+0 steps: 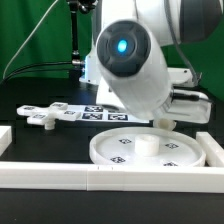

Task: Assemble round table

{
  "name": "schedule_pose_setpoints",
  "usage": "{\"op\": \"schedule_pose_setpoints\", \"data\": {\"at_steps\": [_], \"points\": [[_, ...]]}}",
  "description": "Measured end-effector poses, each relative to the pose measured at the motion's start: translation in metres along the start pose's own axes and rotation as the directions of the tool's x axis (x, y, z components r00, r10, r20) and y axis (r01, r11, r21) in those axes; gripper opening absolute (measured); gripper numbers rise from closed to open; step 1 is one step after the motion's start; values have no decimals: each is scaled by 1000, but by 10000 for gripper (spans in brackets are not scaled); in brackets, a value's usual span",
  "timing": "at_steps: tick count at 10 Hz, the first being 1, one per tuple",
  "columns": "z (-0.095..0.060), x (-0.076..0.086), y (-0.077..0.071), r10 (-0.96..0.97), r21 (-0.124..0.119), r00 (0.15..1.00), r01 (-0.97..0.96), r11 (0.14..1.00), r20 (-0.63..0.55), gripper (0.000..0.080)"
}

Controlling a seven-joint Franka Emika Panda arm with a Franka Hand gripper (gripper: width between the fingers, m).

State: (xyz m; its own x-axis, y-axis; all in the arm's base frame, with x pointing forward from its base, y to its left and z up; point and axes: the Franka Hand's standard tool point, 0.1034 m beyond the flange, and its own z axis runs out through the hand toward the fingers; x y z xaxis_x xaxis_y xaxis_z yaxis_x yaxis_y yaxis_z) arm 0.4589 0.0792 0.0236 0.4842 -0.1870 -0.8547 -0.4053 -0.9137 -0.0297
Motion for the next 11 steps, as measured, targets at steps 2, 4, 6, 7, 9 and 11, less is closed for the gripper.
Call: {"op": "schedule_pose_setpoints", "data": {"at_steps": [2, 4, 6, 7, 9, 11], "points": [[6, 4, -6, -11, -7, 1000, 11, 1000, 6, 649], [10, 10, -6, -13, -4, 1000, 13, 1000, -9, 649], [13, 14, -9, -16, -4, 999, 16, 1000, -30, 649], [13, 13, -10, -17, -7, 999, 17, 1000, -31, 649], [15, 12, -12, -20, -12, 999, 20, 1000, -30, 649], [15, 12, -12, -20, -12, 999, 20, 1000, -30, 541]]}}
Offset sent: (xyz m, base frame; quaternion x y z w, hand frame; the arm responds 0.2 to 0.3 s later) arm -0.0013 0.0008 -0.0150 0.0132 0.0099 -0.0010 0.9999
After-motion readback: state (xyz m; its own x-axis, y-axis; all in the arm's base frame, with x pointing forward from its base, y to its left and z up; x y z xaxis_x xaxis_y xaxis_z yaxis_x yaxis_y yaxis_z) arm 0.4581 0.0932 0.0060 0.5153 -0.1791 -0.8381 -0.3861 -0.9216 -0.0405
